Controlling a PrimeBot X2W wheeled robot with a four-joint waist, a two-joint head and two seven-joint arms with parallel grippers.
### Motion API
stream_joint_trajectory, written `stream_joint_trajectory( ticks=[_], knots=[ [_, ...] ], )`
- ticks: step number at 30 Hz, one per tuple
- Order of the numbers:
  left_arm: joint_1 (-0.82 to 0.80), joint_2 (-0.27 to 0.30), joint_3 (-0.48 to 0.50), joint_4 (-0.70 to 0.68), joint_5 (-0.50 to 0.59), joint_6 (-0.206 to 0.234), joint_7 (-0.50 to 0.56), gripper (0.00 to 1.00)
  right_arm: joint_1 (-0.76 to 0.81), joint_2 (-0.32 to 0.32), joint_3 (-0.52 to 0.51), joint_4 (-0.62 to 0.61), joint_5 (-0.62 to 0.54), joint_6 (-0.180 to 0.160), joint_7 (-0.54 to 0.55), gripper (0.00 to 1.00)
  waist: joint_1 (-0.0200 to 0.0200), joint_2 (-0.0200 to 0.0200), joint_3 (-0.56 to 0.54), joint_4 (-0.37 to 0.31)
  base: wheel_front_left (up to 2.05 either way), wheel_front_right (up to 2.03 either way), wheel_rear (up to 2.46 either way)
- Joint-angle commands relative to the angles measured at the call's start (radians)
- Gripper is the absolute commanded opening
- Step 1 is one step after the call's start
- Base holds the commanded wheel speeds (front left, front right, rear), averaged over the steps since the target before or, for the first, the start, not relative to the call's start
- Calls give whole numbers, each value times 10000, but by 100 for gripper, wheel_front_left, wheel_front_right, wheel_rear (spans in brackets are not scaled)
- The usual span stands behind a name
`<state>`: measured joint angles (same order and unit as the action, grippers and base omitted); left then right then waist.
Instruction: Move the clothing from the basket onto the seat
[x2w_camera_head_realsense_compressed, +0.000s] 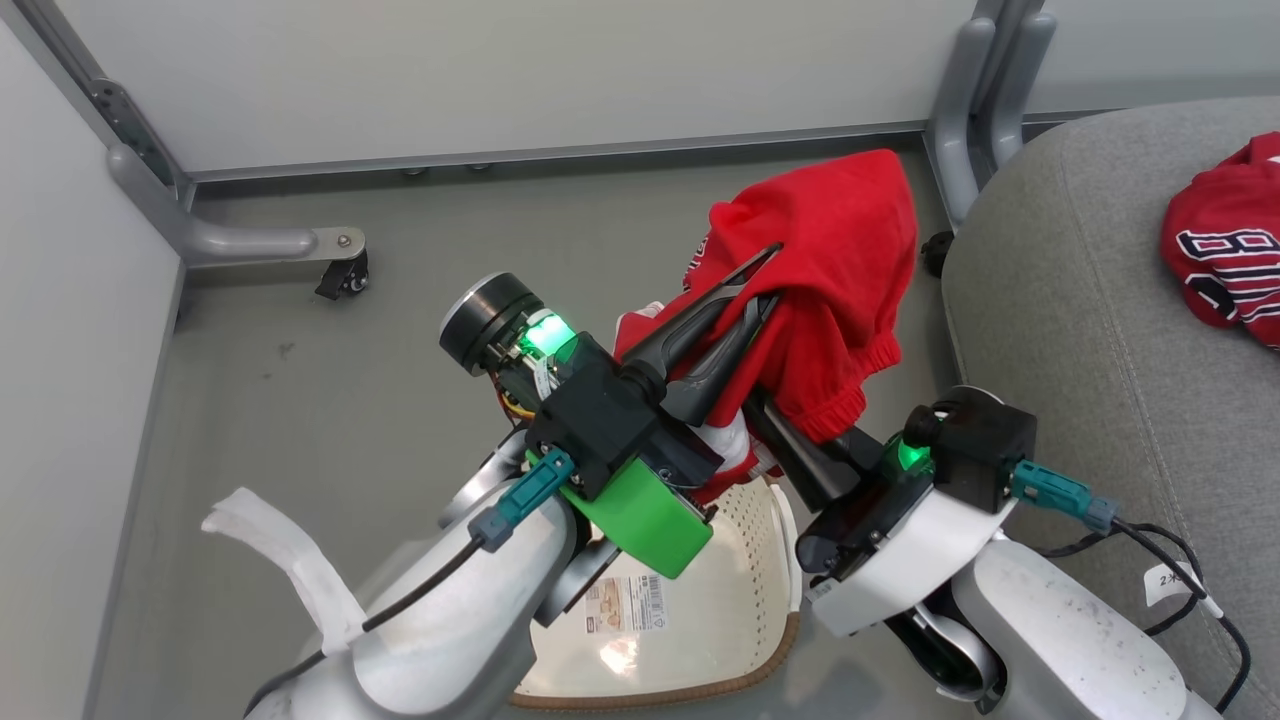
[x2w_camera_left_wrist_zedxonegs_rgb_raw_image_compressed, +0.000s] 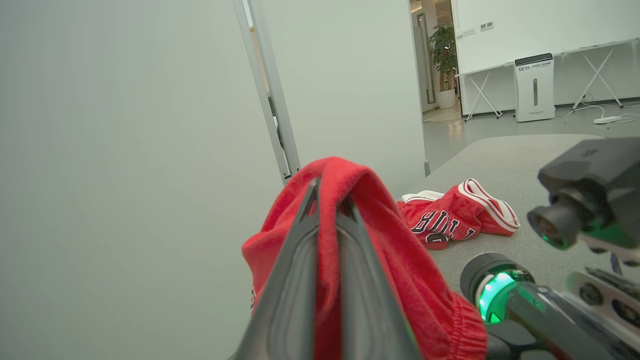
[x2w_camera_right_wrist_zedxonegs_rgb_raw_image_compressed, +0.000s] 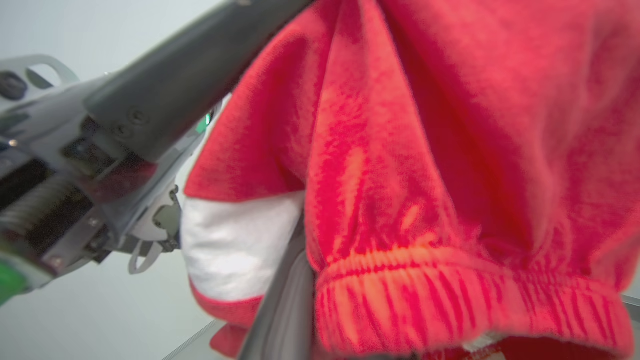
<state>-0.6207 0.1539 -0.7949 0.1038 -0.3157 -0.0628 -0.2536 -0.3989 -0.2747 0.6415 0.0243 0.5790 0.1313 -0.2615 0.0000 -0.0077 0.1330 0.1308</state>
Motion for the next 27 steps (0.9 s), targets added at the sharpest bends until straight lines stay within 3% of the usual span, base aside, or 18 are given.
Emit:
stream_joint_trajectory(
  ticks=[1,4,5,6,27],
  knots=[
    [-105,16,31,28,-56,18,-48,0,175,-21,-27,21,-101,-11,-29,0,0,77,-13,-18,0,0,0],
    [-73,-19,44,102,-98,48,-53,0,213,-16,-49,29,-170,-11,-29,0,0,77,-12,-28,0,0,0],
    [-67,-34,51,130,-104,72,-60,36,220,-22,-69,43,-214,-11,-28,0,0,77,-7,-31,0,0,0],
    [-78,-39,54,147,-85,99,-66,98,220,-22,-86,48,-252,-11,-28,0,0,77,-4,-32,0,0,0],
    [64,19,-7,281,-20,102,-113,100,673,211,-953,308,-1731,-11,-29,0,0,77,190,-401,0,0,0]
  ],
)
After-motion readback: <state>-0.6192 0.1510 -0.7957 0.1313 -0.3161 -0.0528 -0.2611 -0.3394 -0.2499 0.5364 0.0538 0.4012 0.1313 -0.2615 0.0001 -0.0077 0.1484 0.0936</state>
